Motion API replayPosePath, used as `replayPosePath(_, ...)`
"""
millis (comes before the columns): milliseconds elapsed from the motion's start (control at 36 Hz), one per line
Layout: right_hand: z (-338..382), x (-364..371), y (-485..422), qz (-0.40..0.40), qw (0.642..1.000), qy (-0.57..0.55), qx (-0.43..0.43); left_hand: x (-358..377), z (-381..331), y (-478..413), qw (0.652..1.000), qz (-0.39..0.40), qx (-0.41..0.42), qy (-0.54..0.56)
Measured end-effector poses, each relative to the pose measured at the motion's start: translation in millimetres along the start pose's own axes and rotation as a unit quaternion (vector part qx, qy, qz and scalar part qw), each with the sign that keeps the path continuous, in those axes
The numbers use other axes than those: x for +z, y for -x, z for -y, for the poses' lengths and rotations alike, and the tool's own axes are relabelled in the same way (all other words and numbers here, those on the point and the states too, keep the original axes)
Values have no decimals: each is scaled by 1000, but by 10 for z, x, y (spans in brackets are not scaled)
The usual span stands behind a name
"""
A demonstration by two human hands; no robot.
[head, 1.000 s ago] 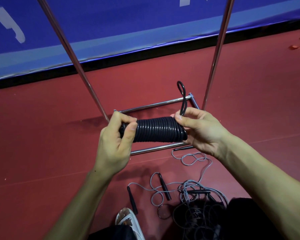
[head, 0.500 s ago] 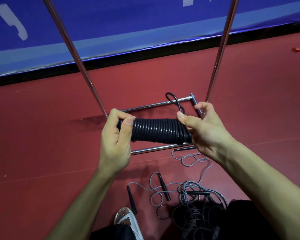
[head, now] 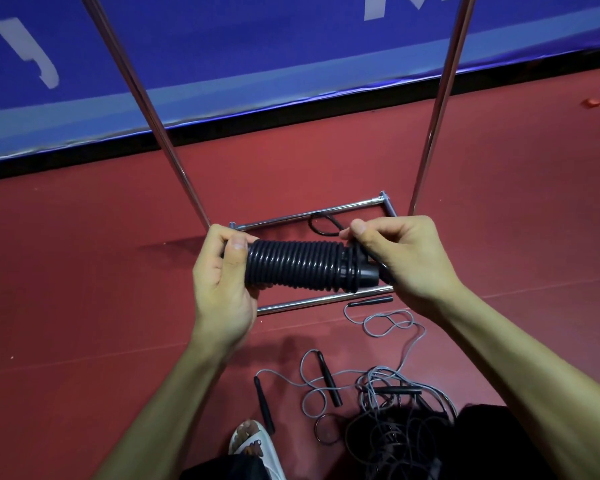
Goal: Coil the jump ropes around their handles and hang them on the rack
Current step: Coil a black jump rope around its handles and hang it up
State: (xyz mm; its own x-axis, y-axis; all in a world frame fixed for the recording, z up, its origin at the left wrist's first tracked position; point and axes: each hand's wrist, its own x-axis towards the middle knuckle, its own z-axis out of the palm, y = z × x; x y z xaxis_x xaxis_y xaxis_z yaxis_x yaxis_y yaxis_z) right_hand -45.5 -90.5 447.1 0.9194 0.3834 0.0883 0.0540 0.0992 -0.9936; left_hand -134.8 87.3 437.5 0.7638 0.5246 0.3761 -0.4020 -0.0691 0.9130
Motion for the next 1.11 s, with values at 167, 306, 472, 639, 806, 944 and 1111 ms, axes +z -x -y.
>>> replayPosePath(167, -56, 46, 22, -37, 999, -11, -20, 46, 7, 32, 999, -8, 6, -36)
replayPosePath(306, -38, 138, 98, -85, 996, -35, 6, 2, 18, 6, 996, -53, 20, -73)
replayPosePath(472, 3, 227, 146, -104, 990, -77, 57, 1, -13, -3, 991, -65, 45, -112)
replayPosePath(639, 8, 372, 228, -169, 974, -105, 110, 44, -66, 32, 984, -65, 64, -152)
replayPosePath(806, 33, 519, 288, -176, 938, -243, 176, 89, -35, 63, 986, -81, 49, -137)
replayPosePath(944, 23, 564, 317, -163, 945, -233, 160, 92, -10, 55, 986, -85, 48, -138)
replayPosePath(1111, -82, 488, 310, -119, 984, -105, 87, 41, 38, 31, 990, -89, 28, -109)
